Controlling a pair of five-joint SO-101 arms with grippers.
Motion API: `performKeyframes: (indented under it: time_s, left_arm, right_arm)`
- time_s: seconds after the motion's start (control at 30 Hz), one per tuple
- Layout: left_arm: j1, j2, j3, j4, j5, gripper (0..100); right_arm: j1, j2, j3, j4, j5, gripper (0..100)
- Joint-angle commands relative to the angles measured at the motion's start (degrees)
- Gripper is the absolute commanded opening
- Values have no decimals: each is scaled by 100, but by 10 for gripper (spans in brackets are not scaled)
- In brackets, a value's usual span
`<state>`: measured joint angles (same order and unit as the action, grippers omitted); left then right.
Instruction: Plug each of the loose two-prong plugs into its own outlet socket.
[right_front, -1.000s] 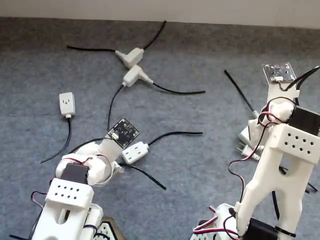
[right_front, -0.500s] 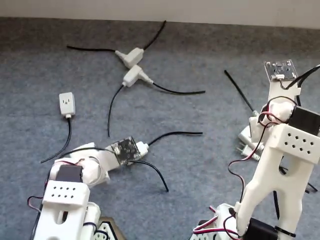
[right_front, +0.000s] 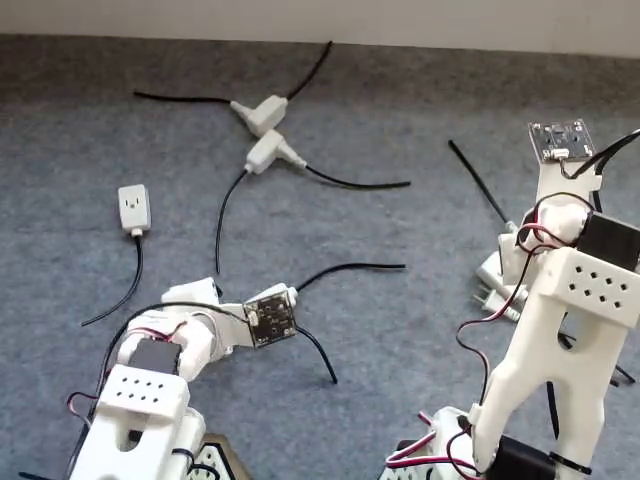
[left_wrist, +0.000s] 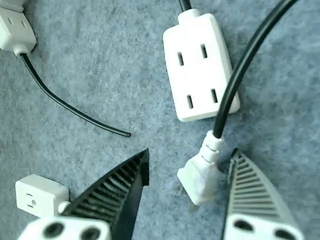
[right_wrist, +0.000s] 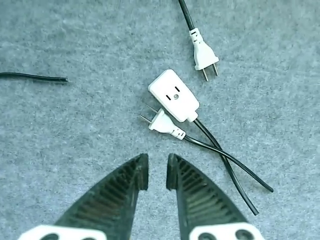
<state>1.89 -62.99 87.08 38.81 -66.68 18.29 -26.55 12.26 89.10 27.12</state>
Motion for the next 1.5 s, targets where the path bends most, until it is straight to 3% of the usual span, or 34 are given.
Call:
performKeyframes:
  time_s: [0.0,0.13,0.4,0.57,0.8,0.9,1.1,1.3,1.47]
  left_arm:
    - [-312,-75,356,-791,-633,162]
    - [-391,-75,479,-1248,-703,135]
    - [-391,-75,101,-1240,-703,127]
    - [-347,-84,-48,-1275,-686,3]
    - [-400,-84,-593,-1248,70,32]
    - [-418,-84,-655,-1231,105,93]
    - [-347,-22,-1024,-343,105,232]
    - [-180,-4,-2009,1029,105,178]
    - [-224,470,-2299,1178,97,178]
  right_arm:
    - [75,4,-13,-40,53,77]
    - [75,4,-13,-40,53,77]
    - [198,4,-13,-40,53,77]
    - [321,4,-13,-40,70,77]
    - [312,4,-13,-48,70,77]
    - [321,4,-13,-40,62,77]
    - [374,4,-4,-31,53,77]
    - [400,-48,189,-57,53,77]
    - [374,-57,620,-84,62,77]
